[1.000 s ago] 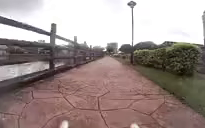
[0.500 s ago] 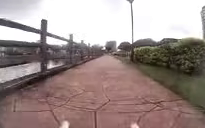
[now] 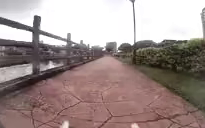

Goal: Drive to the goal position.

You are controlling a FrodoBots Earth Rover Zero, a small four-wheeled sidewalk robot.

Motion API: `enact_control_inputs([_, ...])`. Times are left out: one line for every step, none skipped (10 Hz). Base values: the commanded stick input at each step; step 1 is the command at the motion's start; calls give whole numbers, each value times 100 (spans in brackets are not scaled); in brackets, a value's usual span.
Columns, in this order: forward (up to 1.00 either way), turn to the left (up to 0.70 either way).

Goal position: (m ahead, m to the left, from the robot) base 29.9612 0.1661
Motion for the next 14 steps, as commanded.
enact_control_inputs([70,0])
enact_control_inputs([70,0])
enact_control_inputs([70,0])
enact_control_inputs([70,0])
enact_control_inputs([70,0])
enact_control_inputs([70,0])
enact_control_inputs([70,0])
enact_control_inputs([70,0])
enact_control_inputs([70,0])
enact_control_inputs([70,0])
enact_control_inputs([70,0])
enact_control_inputs([70,0])
enact_control_inputs([70,0])
enact_control_inputs([70,0])
